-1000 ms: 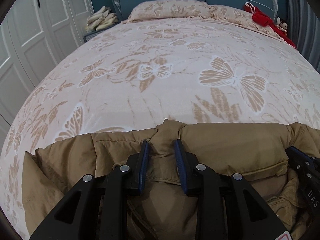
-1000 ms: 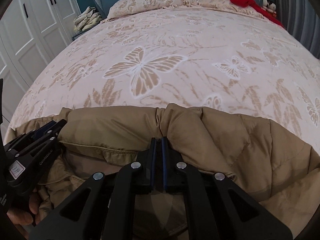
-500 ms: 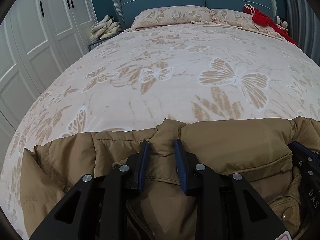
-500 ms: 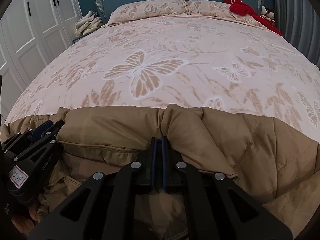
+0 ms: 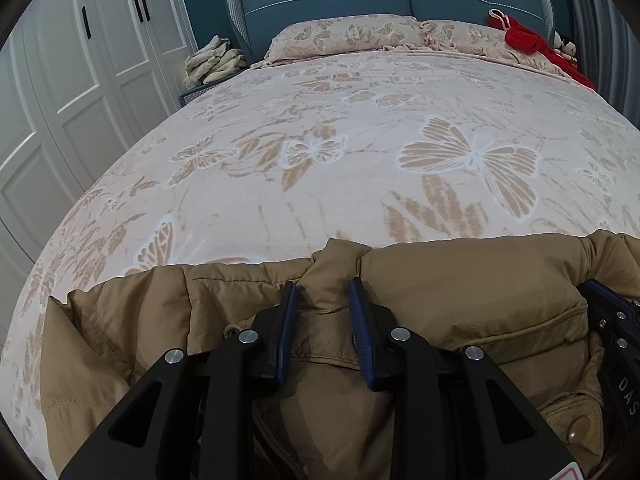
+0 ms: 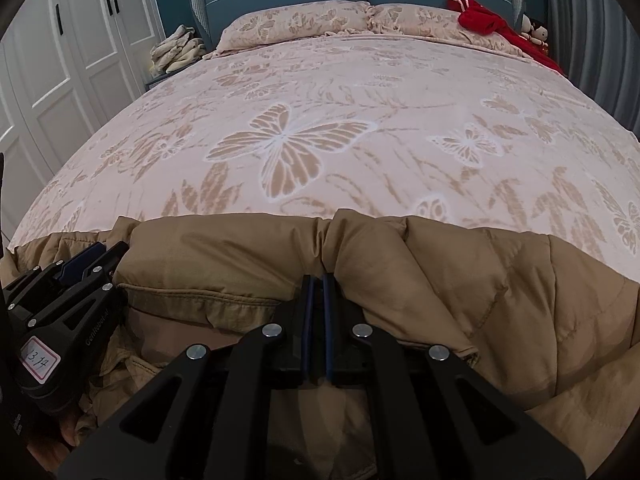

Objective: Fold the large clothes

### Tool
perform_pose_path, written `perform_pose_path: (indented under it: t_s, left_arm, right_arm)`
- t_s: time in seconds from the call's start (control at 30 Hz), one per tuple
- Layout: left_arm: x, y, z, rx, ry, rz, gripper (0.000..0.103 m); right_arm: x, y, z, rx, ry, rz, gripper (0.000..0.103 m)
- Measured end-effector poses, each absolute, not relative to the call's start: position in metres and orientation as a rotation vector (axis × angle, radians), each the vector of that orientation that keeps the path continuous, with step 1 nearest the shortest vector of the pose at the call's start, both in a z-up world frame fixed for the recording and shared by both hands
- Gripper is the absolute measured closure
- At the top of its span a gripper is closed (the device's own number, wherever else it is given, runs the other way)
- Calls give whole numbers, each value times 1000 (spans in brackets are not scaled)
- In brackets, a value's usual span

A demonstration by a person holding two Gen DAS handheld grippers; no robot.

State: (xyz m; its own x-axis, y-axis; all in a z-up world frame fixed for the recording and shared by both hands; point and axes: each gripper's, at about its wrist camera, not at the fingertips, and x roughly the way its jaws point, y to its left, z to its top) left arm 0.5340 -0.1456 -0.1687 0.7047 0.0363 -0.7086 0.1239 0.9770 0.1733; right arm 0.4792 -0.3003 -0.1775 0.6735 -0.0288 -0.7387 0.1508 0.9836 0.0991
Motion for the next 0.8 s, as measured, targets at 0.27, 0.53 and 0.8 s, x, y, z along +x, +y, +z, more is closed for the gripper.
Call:
perform_pose_path:
  t_s: [0.27,0.53,0.8]
  left_arm:
    - [535,-146,-169,219,786,-45,76]
    - [534,-147,-170,220,784,-43,76]
    - [537,-146,-166,223,795,-41,76]
  right_arm:
    - [479,-300,-178,156,826,-102,101]
    - [480,-300,-178,155,824,-103,102]
    - [480,-300,-175,158,829,-105,101]
